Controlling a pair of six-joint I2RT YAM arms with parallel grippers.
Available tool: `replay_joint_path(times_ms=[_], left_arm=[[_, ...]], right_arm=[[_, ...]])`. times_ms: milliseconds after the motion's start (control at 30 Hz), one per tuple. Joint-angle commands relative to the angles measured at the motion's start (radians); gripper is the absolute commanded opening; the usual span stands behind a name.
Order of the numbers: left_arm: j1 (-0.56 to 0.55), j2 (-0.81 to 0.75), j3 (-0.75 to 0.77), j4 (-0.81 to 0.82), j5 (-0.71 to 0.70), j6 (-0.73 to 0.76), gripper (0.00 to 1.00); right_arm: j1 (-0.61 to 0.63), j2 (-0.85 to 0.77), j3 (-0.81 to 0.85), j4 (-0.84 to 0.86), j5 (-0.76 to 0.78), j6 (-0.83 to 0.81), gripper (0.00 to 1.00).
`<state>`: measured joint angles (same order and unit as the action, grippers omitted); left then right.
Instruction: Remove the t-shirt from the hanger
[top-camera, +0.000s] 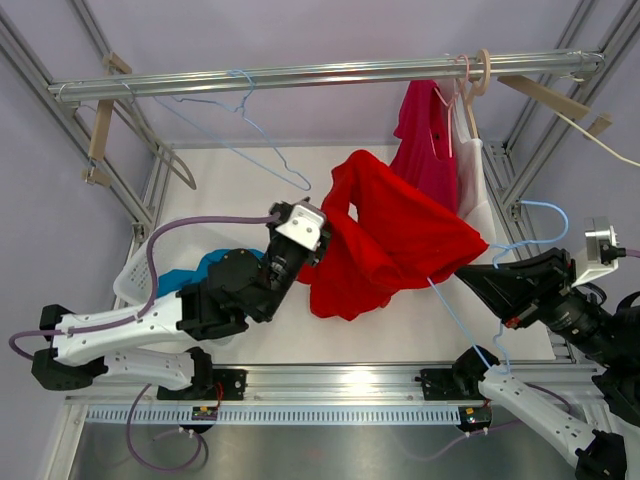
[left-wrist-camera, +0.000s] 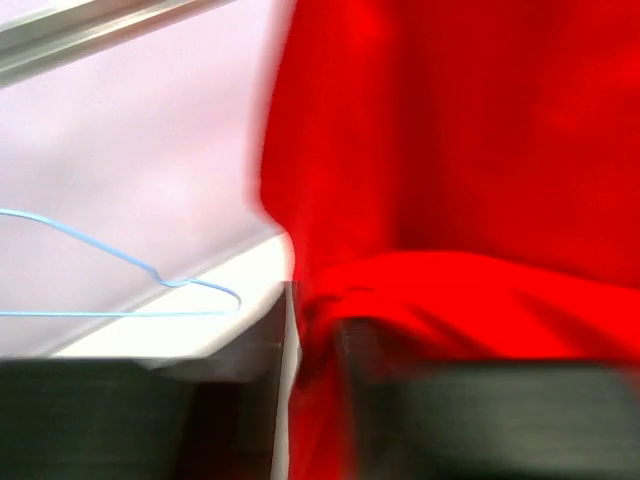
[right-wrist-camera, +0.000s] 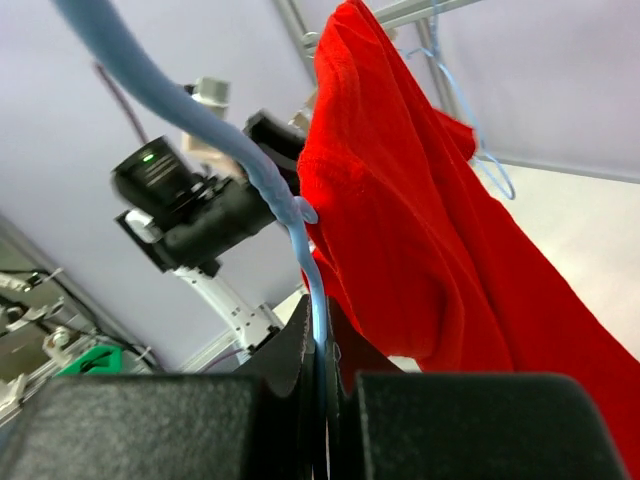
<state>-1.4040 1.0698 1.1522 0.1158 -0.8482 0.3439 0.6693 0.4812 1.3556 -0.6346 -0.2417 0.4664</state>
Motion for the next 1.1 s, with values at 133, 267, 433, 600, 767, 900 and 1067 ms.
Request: replay_joint_path(times_ms=[133,267,433,600,767,900,1067], left_arm=[[0.066,0.033,0.044,0.144,0.171,0.066,0.87],[0.091,0.079,0.125,0.096,0.277,0.05,0.82],[0.091,0.081,0.141,0.052,0.426,-0.015,0.7],[0.082,0.055,0.101,0.019,0.531,-0.101,0.15],[0.082,0.021,0.069,0.031,0.433,-0.109,0.0],[0.083,0.022,0.122,-0.007,0.307,-0.039,0.0],[0.112,0.073,0.393,-0.149,0.21,0.044,0.0]], right_arm=[[-0.002,-0.026,0.014,0.067,-0.2,0.075,0.0],[-0.004,-0.032,-0.019,0.116,-0.26,0.127,0.0],[-0.002,-0.036,-0.018,0.105,-0.277,0.121,0.0],[-0.002,-0.039,-0.004,0.067,-0.242,0.101,0.0],[-0.002,-0.046,0.014,0.039,-0.205,0.089,0.0],[-0.004,-0.047,0.031,-0.022,-0.18,0.069,0.0],[-0.004,-0.044,0.04,-0.172,-0.131,0.021,0.0]])
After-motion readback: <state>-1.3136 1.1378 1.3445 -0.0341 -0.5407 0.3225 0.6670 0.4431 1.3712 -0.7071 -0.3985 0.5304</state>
